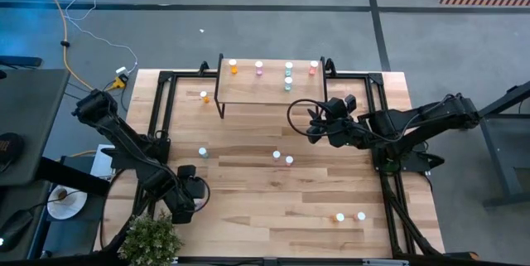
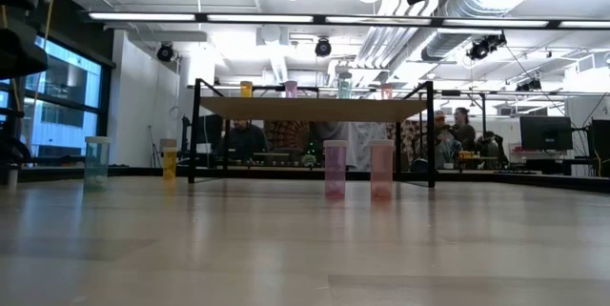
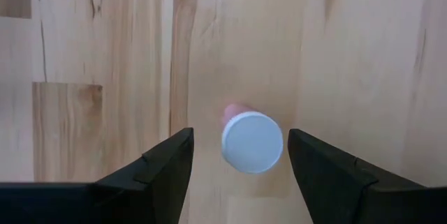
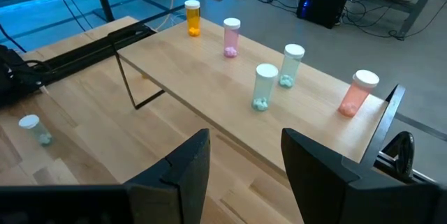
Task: Pick and place medicine bottles onto shelf by color
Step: Put the bottom purple pill bottle on the shelf aligned with the other purple pill bottle
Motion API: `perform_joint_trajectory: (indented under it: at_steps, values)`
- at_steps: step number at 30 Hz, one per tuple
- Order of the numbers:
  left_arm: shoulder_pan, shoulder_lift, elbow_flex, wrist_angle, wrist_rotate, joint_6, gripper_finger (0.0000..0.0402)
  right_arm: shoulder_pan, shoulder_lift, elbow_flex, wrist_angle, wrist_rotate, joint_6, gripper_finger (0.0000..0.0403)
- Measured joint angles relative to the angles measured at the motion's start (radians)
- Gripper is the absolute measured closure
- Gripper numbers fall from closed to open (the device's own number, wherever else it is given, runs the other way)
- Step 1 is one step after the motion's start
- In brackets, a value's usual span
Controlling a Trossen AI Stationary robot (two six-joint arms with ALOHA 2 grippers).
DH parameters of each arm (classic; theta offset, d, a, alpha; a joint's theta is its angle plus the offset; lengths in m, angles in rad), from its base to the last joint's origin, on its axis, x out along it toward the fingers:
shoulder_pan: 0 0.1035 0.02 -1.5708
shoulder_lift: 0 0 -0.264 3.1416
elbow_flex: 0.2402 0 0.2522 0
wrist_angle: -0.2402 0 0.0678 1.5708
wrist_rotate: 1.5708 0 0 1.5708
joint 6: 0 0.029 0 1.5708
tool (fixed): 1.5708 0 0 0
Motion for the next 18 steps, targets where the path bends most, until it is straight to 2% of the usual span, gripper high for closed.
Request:
perform_joint_trajectory:
  at_steps: [13, 18]
  values:
    - [-0.022, 0.004, 0.0, 0.004, -0.04, -0.043, 0.0177, 0.0, 0.0, 0.0, 0.0, 0.0, 0.0, 0.0233]
    - [-0.072, 0.004, 0.0, 0.004, -0.102, -0.074, 0.0177, 0.0, 0.0, 0.0, 0.0, 0.0, 0.0, 0.0233]
